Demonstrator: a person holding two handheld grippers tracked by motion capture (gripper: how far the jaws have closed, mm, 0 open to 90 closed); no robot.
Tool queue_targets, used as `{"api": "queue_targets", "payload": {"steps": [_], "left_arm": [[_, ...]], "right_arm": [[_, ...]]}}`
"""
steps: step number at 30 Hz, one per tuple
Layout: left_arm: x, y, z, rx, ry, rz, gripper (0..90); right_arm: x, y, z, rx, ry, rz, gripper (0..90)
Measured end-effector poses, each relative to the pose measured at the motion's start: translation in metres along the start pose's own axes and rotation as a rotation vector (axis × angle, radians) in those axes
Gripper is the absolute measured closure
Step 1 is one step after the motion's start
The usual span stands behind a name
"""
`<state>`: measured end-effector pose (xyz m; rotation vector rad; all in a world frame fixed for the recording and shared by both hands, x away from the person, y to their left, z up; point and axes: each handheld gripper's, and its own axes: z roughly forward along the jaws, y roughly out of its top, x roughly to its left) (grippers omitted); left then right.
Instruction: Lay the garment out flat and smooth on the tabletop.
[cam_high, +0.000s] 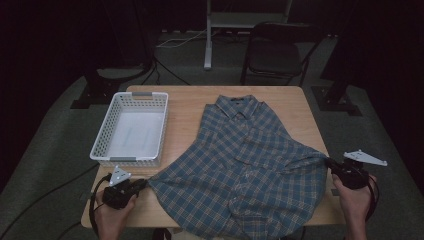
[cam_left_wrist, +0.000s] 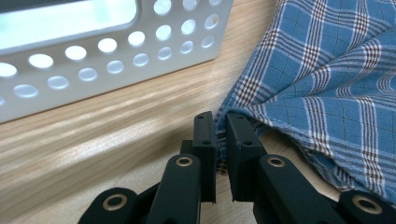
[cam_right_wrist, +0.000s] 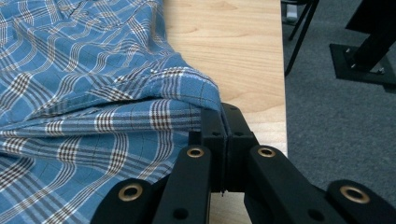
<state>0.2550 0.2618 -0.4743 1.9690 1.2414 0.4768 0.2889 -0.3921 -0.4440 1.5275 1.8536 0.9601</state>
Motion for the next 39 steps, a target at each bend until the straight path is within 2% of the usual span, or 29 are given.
{"api": "queue_targets", "payload": {"steps": [2, 7, 11, 15, 29, 33, 39], "left_arm": [[-0.002, 0.001, -0.001, -0.012, -0.011, 0.011, 83.7], [-0.004, 0.005, -0.008, -0.066, -0.032, 0.018, 79.3], [-0.005, 0.007, -0.014, -0.102, -0.031, 0.011, 73.9], [-0.008, 0.01, -0.013, -0.112, -0.043, 0.013, 70.4], [-0.042, 0.041, 0.021, -0.114, -0.102, 0.085, 54.8], [-0.051, 0.045, 0.032, -0.1, -0.113, 0.106, 53.6], [-0.06, 0.05, 0.046, -0.089, -0.123, 0.129, 51.7]], "right_arm": [[0.001, 0.0, 0.0, 0.002, 0.016, -0.008, 86.2], [0.004, 0.002, -0.008, -0.039, 0.095, -0.007, 68.6], [0.009, 0.007, -0.015, -0.072, 0.11, -0.031, 63.6], [0.017, 0.011, -0.014, -0.087, 0.138, -0.052, 61.0], [0.065, 0.011, 0.02, -0.01, 0.247, -0.165, 55.6], [0.076, 0.011, 0.027, 0.006, 0.293, -0.197, 53.9], [0.093, 0.011, 0.037, 0.026, 0.334, -0.239, 51.0]]}}
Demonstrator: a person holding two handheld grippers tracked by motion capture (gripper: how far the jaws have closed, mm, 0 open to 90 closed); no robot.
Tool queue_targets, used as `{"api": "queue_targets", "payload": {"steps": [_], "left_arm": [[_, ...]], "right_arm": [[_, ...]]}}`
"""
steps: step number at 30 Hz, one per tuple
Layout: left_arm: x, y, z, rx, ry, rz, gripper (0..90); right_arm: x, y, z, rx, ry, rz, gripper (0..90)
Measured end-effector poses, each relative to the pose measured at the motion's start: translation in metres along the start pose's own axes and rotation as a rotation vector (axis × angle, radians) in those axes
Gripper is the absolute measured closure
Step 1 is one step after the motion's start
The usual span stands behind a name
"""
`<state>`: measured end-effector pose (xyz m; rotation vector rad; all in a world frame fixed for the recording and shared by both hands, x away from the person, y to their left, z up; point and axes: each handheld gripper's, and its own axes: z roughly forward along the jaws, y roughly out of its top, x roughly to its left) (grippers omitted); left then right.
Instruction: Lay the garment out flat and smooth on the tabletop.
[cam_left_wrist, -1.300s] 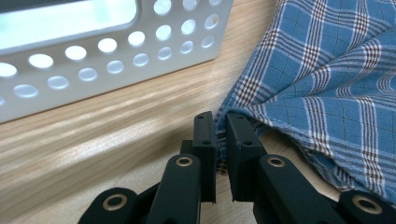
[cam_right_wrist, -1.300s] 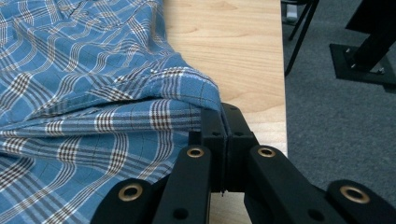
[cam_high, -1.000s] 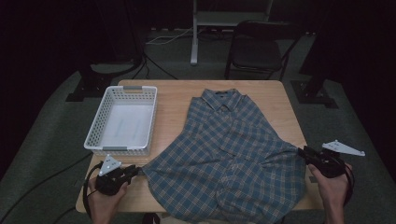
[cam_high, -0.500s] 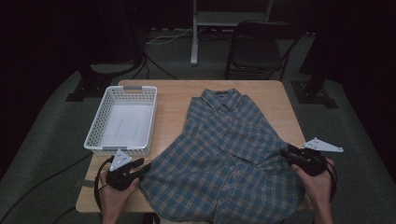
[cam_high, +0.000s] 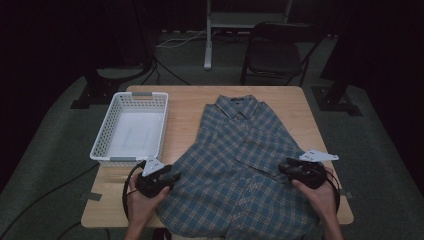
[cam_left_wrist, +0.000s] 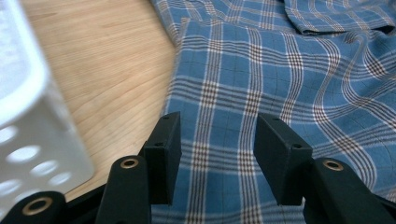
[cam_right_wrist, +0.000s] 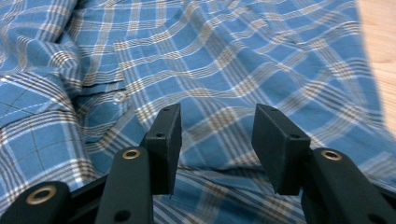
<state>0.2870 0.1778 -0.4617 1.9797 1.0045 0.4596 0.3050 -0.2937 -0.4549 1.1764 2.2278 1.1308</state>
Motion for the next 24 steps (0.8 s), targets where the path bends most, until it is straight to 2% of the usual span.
{"api": "queue_targets", "payload": {"steps": [4, 9, 15, 20, 24], "left_arm": [[-0.004, 0.001, 0.007, 0.003, -0.008, 0.006, 51.0], [-0.012, 0.006, 0.021, 0.019, -0.018, 0.034, 50.2], [-0.016, 0.005, 0.035, 0.052, -0.029, 0.04, 49.5], [-0.018, 0.003, 0.041, 0.066, -0.025, 0.049, 49.4], [-0.021, 0.002, 0.043, 0.083, -0.008, 0.062, 50.0]], "right_arm": [[0.009, 0.003, 0.011, 0.017, 0.026, -0.034, 47.6], [0.021, 0.009, 0.025, 0.04, 0.039, -0.082, 43.5], [0.024, 0.013, 0.041, 0.069, 0.051, -0.105, 42.3], [0.024, 0.013, 0.049, 0.103, 0.045, -0.12, 47.3], [0.021, 0.013, 0.052, 0.125, 0.036, -0.118, 61.0]]}}
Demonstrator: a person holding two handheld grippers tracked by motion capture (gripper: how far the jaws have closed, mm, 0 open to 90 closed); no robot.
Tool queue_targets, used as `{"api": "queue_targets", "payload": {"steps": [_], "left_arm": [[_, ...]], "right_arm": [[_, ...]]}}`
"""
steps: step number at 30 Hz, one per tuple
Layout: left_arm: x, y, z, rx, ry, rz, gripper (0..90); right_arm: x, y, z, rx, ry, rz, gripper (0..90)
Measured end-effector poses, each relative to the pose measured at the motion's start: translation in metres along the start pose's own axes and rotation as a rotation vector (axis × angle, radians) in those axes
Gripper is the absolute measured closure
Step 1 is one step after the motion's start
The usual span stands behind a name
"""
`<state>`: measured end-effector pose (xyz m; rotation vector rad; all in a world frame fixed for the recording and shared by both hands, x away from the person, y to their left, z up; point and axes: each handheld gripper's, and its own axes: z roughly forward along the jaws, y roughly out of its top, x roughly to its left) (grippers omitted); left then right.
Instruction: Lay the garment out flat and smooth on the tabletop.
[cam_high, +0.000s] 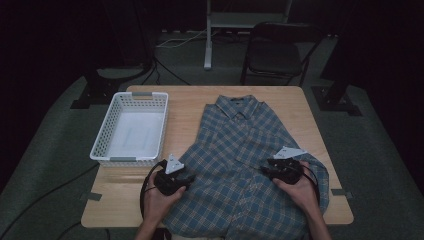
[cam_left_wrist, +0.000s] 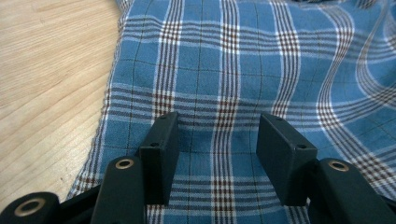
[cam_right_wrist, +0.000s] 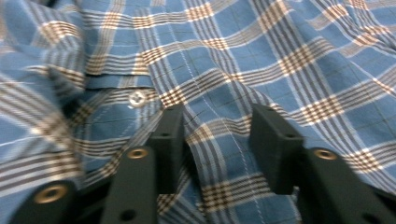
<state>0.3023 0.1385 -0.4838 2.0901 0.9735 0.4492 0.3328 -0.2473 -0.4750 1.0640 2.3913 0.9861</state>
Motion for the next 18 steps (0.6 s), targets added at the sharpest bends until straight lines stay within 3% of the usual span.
{"api": "queue_targets", "payload": {"steps": [1, 7, 18], "left_arm": [[0.0, 0.0, 0.0, 0.0, 0.0, 0.0, 50.8], [-0.002, -0.001, 0.0, -0.001, 0.018, 0.009, 51.9], [-0.001, -0.002, -0.001, 0.0, 0.026, 0.003, 52.3]], "right_arm": [[0.0, 0.0, 0.0, 0.0, 0.0, 0.0, 61.0], [-0.009, 0.0, -0.005, -0.01, -0.019, 0.047, 80.0], [-0.024, -0.005, -0.017, -0.048, -0.086, 0.126, 83.0]]}}
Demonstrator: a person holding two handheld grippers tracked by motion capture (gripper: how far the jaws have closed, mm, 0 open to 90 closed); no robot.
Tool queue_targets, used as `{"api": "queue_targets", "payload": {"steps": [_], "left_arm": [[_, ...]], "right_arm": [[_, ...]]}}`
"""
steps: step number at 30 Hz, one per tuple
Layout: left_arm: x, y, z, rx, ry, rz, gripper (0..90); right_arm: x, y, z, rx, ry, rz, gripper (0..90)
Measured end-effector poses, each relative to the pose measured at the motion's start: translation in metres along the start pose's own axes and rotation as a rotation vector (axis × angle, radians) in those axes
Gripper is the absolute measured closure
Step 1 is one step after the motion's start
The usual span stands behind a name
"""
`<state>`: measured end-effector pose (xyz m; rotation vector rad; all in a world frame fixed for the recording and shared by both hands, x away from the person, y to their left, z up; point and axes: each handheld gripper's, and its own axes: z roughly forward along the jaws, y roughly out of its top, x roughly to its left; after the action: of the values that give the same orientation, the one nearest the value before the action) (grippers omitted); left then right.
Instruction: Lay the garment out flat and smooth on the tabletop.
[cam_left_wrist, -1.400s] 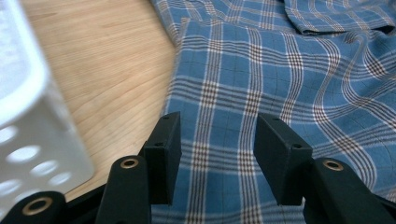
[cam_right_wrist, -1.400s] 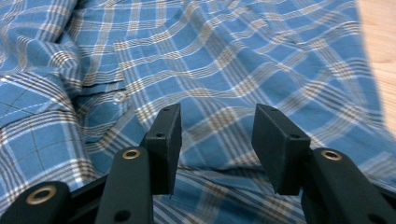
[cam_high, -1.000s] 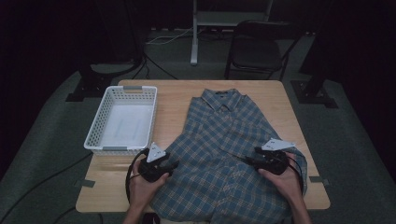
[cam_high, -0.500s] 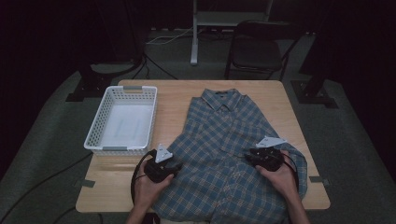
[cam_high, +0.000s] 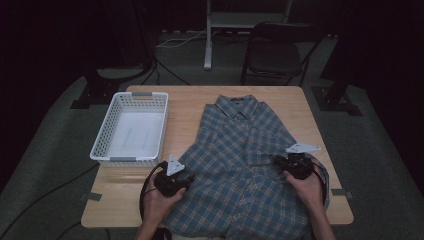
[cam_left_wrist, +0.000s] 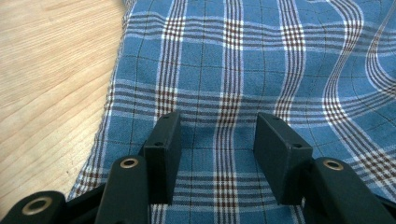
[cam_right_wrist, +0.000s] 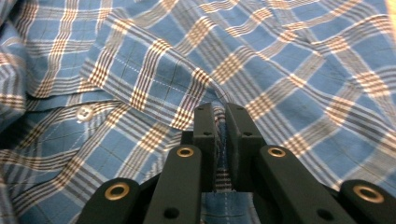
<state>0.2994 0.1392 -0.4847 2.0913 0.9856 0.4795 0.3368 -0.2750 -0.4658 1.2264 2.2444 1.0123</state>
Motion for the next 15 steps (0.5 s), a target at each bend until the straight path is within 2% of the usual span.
{"api": "queue_targets", "payload": {"steps": [8, 15], "left_arm": [[0.002, -0.002, -0.002, 0.0, 0.005, -0.011, 53.7], [0.005, -0.003, -0.004, -0.004, 0.008, -0.021, 55.0]], "right_arm": [[-0.015, -0.002, -0.012, -0.016, -0.046, 0.046, 83.0], [-0.041, -0.011, -0.026, -0.052, -0.096, 0.152, 83.1]]}}
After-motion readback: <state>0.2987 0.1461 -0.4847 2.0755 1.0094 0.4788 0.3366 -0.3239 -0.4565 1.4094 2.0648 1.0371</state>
